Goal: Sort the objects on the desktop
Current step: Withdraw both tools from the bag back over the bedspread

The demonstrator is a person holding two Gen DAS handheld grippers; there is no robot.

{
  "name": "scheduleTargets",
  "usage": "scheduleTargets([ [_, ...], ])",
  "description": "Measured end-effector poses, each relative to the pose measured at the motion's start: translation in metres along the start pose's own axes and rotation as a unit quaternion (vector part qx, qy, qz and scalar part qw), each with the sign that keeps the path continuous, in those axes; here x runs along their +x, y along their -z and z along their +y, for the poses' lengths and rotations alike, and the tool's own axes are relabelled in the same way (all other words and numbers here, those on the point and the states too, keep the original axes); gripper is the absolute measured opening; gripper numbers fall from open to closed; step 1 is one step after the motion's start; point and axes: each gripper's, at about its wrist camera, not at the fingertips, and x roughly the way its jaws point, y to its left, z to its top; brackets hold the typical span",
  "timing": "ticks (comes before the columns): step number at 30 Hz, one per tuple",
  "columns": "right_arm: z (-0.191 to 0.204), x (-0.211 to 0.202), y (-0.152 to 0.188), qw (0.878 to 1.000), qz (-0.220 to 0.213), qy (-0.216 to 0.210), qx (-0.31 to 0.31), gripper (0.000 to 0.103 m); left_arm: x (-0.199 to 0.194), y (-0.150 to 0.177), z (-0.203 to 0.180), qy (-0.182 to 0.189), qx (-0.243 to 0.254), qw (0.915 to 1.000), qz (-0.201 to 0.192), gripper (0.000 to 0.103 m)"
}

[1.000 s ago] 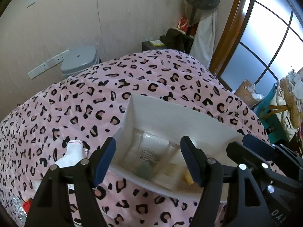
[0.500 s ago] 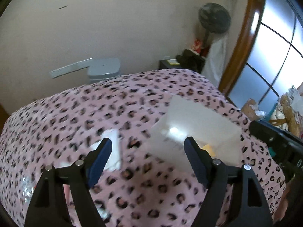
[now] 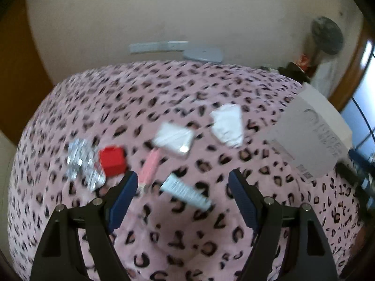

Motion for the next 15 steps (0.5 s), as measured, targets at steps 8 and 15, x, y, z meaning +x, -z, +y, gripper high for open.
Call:
scheduleTargets([
  [8, 0.071, 0.042, 0.042, 0.995, 0.097, -0.005, 0.000, 0.080, -0.012, 0.055, 0.043, -0.013, -0.008, 0.9992, -0.038, 0.095],
  [15, 0.108, 0.062, 0.068, 0.995, 0.098, -0.027, 0.015, 0.080, -0.009, 0.084, 0.079, -0.045, -0.011, 0.9988, -0.015, 0.095],
])
